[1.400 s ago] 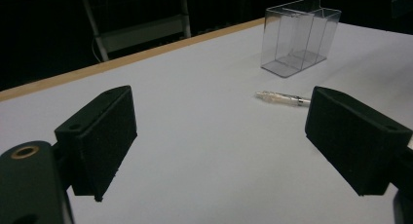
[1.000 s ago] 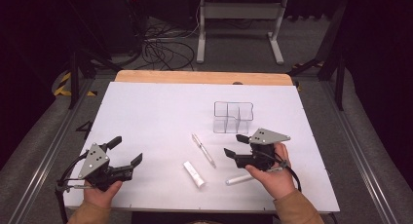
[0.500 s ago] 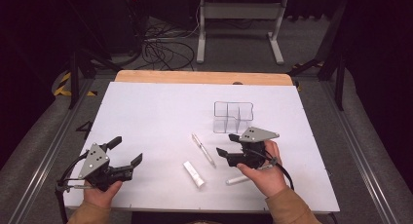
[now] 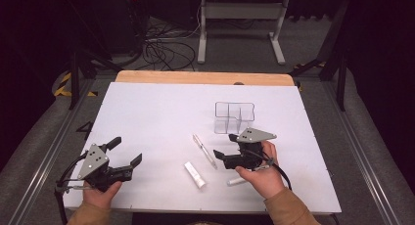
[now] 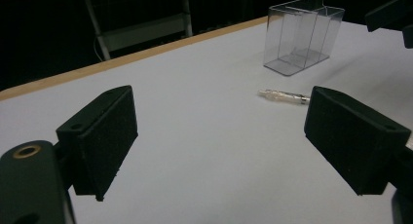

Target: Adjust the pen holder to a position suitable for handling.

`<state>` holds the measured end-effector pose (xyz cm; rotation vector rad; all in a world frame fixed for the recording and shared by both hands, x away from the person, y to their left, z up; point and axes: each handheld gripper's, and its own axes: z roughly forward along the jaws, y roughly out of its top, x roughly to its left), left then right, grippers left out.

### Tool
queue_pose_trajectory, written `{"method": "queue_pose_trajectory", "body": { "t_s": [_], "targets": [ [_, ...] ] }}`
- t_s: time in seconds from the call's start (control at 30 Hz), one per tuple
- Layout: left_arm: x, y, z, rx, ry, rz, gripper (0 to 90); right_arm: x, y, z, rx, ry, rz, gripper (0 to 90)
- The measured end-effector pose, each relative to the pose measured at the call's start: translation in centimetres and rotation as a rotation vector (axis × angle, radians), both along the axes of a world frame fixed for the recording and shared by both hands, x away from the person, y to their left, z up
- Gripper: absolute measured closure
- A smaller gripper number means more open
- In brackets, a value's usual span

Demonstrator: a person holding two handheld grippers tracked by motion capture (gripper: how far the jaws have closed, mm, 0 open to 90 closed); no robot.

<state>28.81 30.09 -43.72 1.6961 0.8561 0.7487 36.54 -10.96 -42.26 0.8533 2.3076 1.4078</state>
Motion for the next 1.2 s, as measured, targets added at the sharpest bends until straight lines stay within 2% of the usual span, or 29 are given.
{"method": "queue_pose_trajectory", "body": {
  "t_s": [0.1, 0.2, 0.23, 0.27, 0.37, 0.4, 0.53, 0.6, 0.63, 0.73, 0.83, 0.87, 1.1, 1.2],
  "targets": [
    [0.0, 0.0, 0.0, 0.003, -0.002, -0.001, 13.1, -0.1, 0.2, 0.0, 0.002, 0.009, 0.000, 24.9],
    [0.0, 0.0, 0.0, 0.002, 0.001, 0.000, 13.1, -0.2, 0.5, 0.0, 0.009, 0.030, 0.005, 30.9],
    [0.0, 0.0, 0.0, 0.001, 0.000, 0.001, 13.1, -0.2, 0.5, 0.0, 0.009, 0.030, 0.005, 30.9],
    [0.0, 0.0, 0.0, 0.001, 0.000, 0.001, 13.1, -0.2, 0.7, -0.1, -0.006, 0.030, -0.004, 35.6],
    [0.0, 0.0, 0.0, 0.001, -0.001, 0.001, 13.2, -0.3, 1.0, -0.2, -0.010, 0.027, -0.009, 37.5],
    [0.0, 0.0, 0.0, 0.001, 0.000, 0.001, 13.2, -0.4, 1.3, -0.3, 0.009, 0.031, -0.016, 37.5],
    [0.0, 0.0, 0.0, 0.000, 0.000, 0.001, 13.2, -0.5, 1.8, -0.3, -0.006, 0.058, -0.033, 37.6],
    [0.0, 0.0, 0.0, 0.000, 0.000, 0.002, 13.2, -0.5, 2.3, -0.3, -0.017, 0.099, -0.047, 39.0],
    [0.0, 0.0, 0.0, 0.000, 0.000, 0.002, 13.2, -0.5, 2.3, -0.3, -0.017, 0.099, -0.047, 39.0],
    [0.0, 0.0, 0.0, 0.001, 0.000, 0.001, 13.2, -0.6, 3.0, -0.4, -0.042, 0.149, -0.053, 41.8],
    [0.0, 0.0, 0.0, 0.001, 0.000, 0.002, 13.2, -0.6, 3.3, -0.5, -0.075, 0.150, -0.057, 42.2],
    [0.0, 0.0, 0.0, -0.001, 0.000, 0.002, 13.2, -0.5, 3.6, -0.8, -0.110, 0.148, -0.064, 43.9],
    [0.0, 0.1, 0.0, 0.003, 0.000, 0.001, 13.2, -0.1, 4.1, -1.1, -0.171, 0.144, -0.083, 45.6],
    [0.0, 0.1, 0.0, 0.003, 0.000, 0.002, 13.2, 0.0, 4.4, -1.3, -0.207, 0.159, -0.084, 47.7]
  ]
}}
